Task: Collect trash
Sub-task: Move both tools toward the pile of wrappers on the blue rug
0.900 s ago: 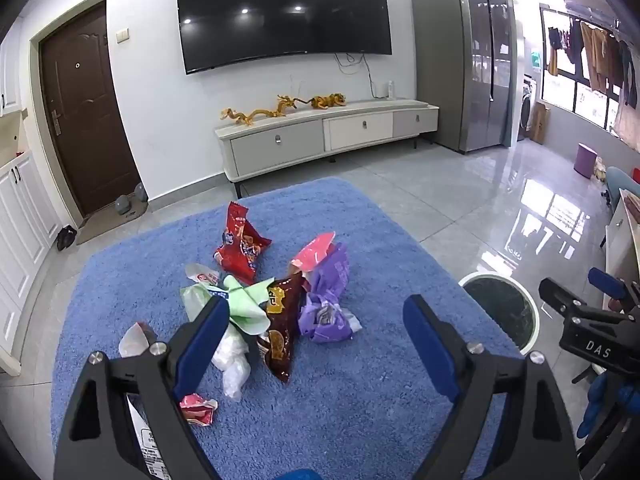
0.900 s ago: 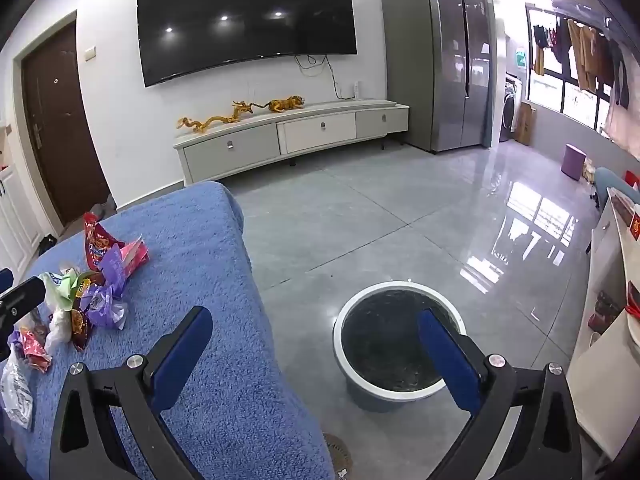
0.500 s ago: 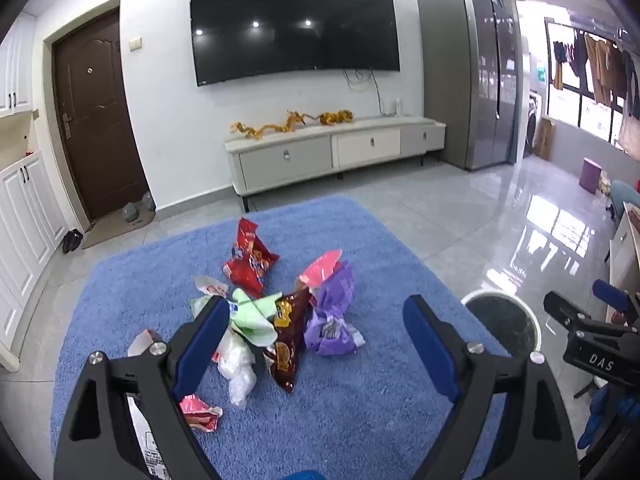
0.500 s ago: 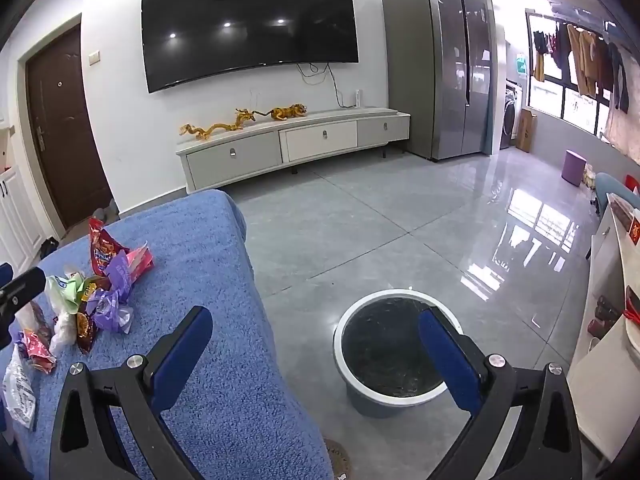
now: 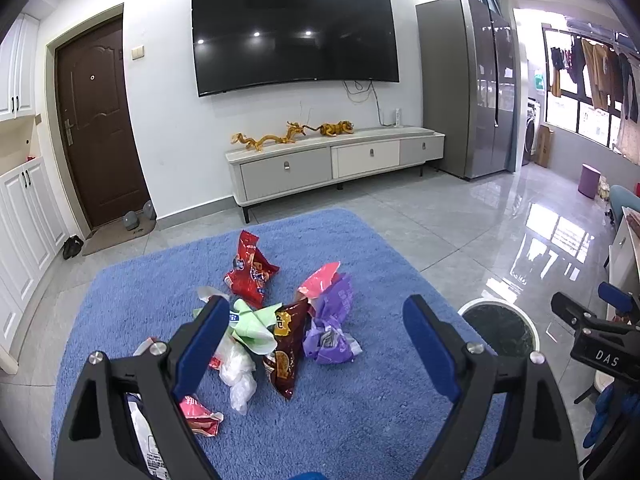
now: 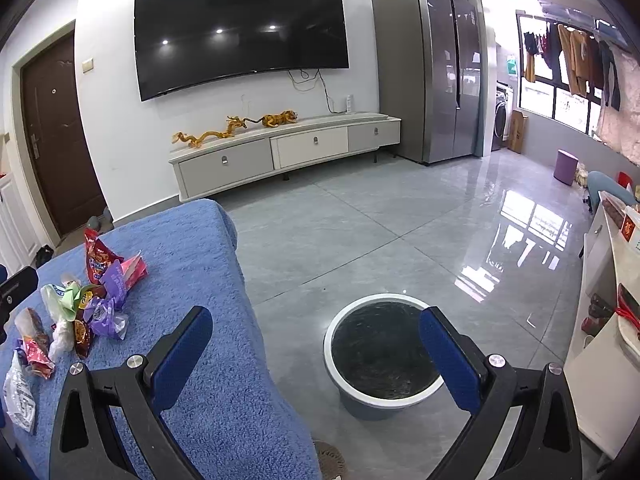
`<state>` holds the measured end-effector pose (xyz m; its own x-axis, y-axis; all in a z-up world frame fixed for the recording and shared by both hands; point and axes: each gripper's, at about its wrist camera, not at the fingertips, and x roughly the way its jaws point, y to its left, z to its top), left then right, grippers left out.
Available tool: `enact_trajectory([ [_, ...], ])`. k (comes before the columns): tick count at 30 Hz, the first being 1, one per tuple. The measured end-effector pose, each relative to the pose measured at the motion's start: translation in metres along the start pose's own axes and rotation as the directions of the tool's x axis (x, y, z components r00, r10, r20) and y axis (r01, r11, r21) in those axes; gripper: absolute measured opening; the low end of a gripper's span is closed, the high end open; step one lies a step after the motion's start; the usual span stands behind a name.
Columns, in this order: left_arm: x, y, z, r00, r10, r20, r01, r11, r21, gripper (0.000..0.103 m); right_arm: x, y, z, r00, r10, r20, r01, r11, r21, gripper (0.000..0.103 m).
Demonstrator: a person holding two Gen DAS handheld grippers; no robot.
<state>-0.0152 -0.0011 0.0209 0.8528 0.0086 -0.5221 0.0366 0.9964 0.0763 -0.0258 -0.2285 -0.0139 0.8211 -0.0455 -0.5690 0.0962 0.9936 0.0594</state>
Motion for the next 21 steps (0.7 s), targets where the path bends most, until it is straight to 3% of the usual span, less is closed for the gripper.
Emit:
enact_trajectory([
  [21, -0.009, 0.022, -0.005, 0.999, -0.031, 0.020, 0.031, 0.999, -0.014, 0.088, -0.011, 0.017, 0.005, 1.000, -0.003, 0.021, 0.004, 1.000, -0.031, 0.103],
])
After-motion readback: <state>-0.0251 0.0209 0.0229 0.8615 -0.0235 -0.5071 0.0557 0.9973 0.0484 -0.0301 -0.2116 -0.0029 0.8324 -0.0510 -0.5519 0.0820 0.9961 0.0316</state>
